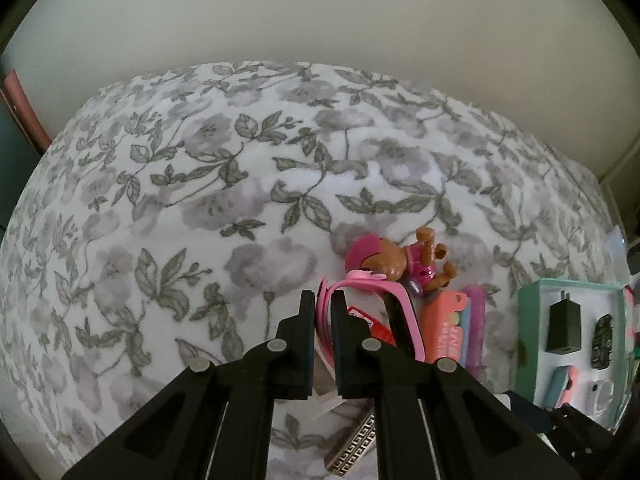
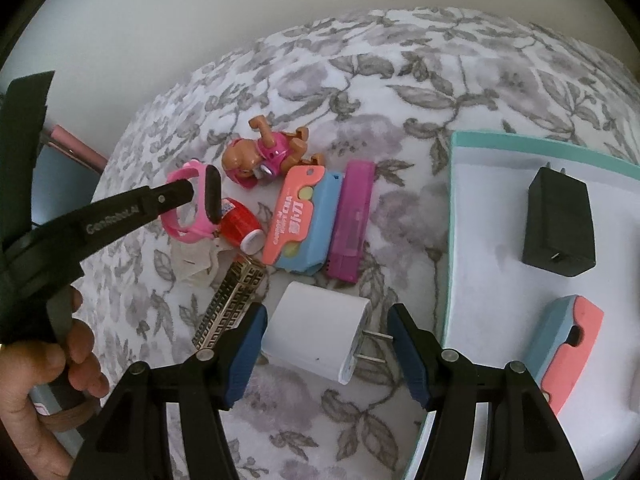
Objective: Organize rigid objects
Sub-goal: 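Grasp the pink smartwatch with the left gripper while right gripper grasps the white charger brick, then carry the pink smartwatch and white charger into the tray and open both grippers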
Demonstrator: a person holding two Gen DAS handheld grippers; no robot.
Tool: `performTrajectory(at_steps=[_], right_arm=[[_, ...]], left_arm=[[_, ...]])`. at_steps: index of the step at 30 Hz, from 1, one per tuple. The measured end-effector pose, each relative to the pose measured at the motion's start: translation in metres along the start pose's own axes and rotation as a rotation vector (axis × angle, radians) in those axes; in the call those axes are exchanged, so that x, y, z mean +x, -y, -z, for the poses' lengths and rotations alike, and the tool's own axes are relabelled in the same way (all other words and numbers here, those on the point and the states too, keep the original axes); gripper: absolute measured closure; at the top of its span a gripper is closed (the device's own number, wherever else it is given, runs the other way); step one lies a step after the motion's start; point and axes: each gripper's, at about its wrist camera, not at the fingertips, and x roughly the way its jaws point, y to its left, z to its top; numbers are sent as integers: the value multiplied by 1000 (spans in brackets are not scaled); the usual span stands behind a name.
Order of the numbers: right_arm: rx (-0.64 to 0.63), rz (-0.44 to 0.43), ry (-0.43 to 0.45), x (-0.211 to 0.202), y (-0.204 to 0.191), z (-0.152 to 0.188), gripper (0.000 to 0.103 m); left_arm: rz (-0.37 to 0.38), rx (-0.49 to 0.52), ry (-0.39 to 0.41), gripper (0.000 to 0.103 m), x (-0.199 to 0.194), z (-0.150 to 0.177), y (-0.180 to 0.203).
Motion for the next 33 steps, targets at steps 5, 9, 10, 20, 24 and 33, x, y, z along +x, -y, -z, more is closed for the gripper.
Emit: performTrajectory(at_steps=[5,9,10,20,24,33], right_arm=[[16,-20,12,-8,3,-1,38],[28,-20,28,-17,6,-2,38],[34,-25,33,-21,8,-2,38],[72,-35,112,-73,24,9,38],[95,-30,153,-98,36,17,38],[157,19,238,-148,72,36,38]], left_arm=[[29,-22,4,95,-7,0,1],[35,-22,15,95,-17,-1,5],[36,-22,21,95,-22,-1,6],[29,27,95,95,-69,7,31],[33,57,121,95,-86,14,47],[81,149,160,95,-113,31,93]])
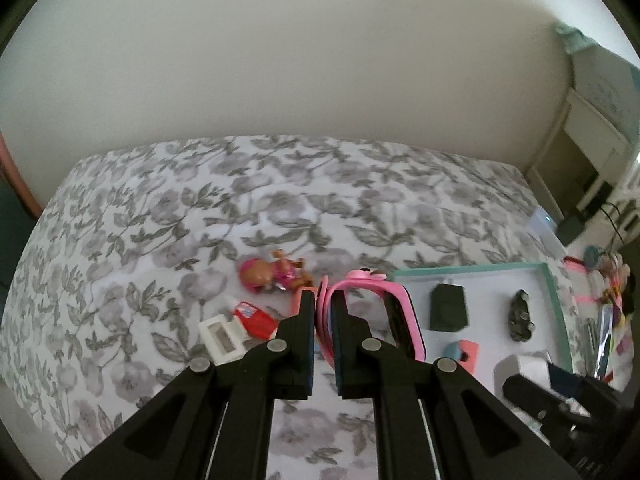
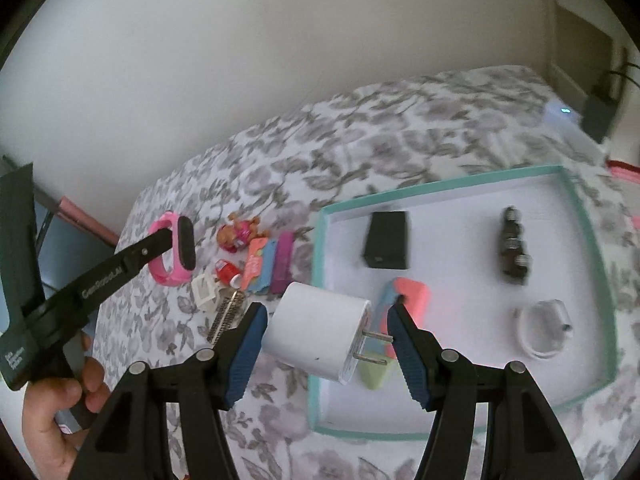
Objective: Organize rigid objects
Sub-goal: 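Carry the pink smartwatch and white charger into the tray and open both grippers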
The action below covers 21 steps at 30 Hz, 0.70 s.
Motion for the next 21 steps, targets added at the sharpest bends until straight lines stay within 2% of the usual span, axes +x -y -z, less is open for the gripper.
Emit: performTrajectory(at_steps=[4,11,14,21], right_arm=[[25,50,33,-18,20,2,38],[86,121,56,-34,54,6,38],[106,175,42,-31,69,7,38],[148,190,-22,-11,93,9,38]], left_arm=[[43,39,-9,95,-4,6,24],[68,145,-29,95,-3,18,70],[96,174,-52,95,3,23,86],[117,222,-134,95,30,38,115]])
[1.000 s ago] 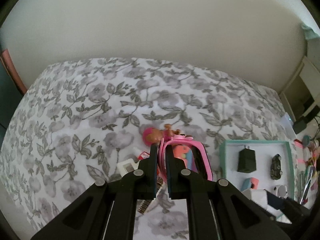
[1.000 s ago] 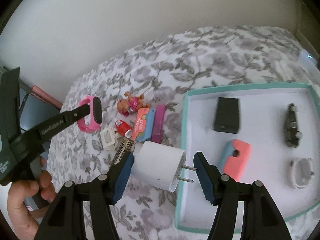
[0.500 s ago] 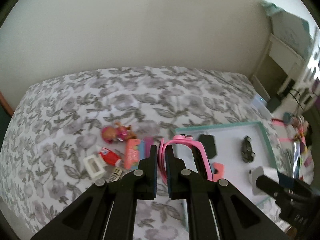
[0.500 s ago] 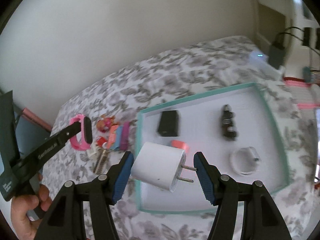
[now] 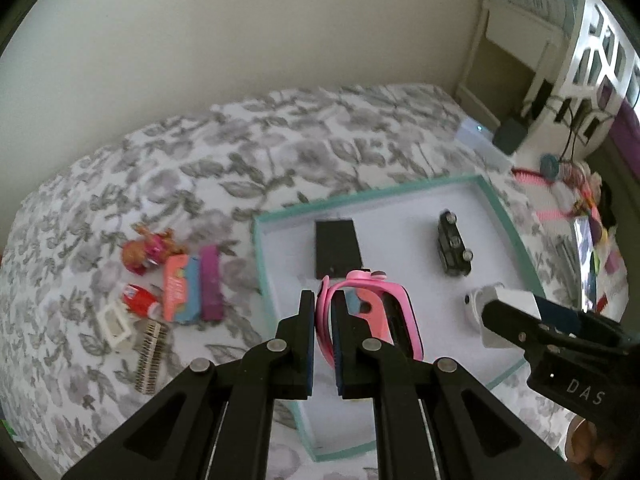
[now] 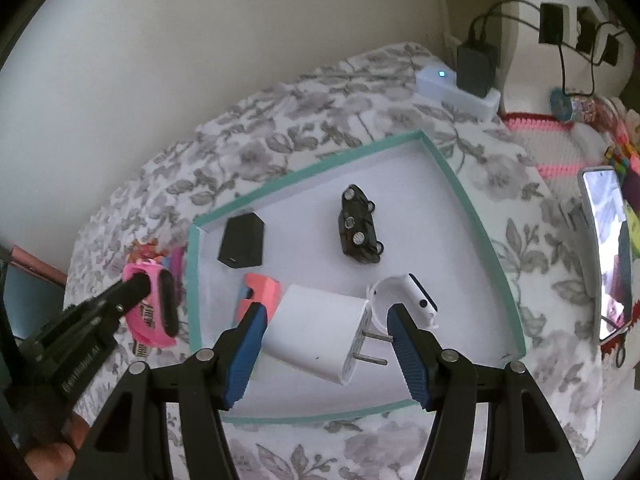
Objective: Organize rigid objects
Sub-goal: 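Carry the pink smartwatch and white charger into the tray and open both grippers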
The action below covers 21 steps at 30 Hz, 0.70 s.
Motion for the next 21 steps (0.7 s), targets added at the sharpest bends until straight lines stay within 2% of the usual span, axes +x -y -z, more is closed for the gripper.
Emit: performTrajectory(at_steps=[5,14,21], right_arm=[[28,8,15,3,8,-9,38],[100,97,71,6,39,-39,38],[161,134,24,34,63,-48,38]], left_arm=[[31,-3,-52,95,22,2,10],[69,24,-80,95,43,-15,38],[55,76,-82,95,68,-37,57]])
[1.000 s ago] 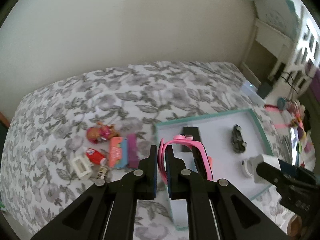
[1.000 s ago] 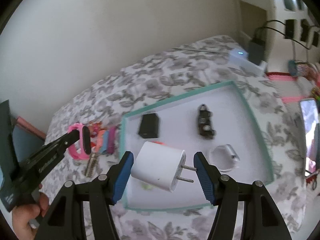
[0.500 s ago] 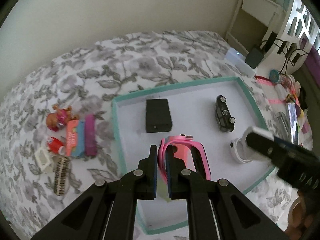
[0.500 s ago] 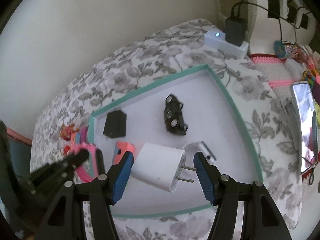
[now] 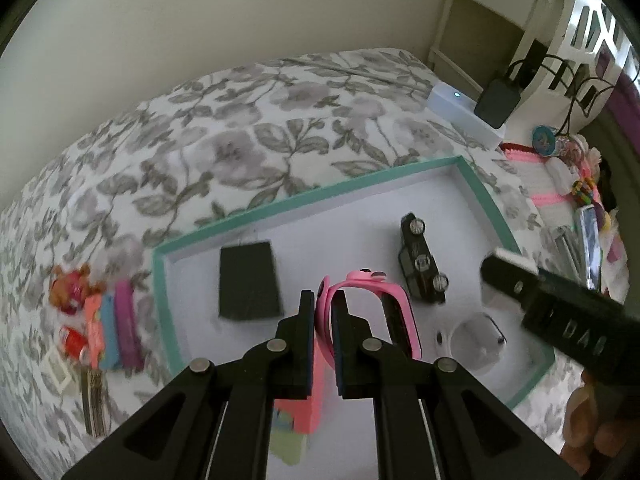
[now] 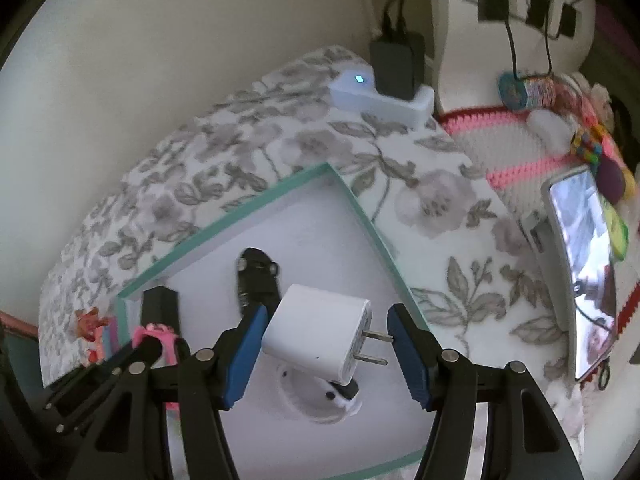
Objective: Organize rigid objects
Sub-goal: 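Carry the pink smartwatch and white charger into the tray and open both grippers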
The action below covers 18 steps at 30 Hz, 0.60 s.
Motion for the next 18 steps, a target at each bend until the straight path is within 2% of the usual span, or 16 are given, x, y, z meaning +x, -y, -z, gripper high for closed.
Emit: performTrajectory(at_steps=[9,18], right_arm=[[-19,42,-45,33,-5,-9,38],[-35,56,-63,46,-8,-13,37]], left_arm=[[-23,39,-23,95,34,-11,8],[-28,73,-26,94,54,-9,16]])
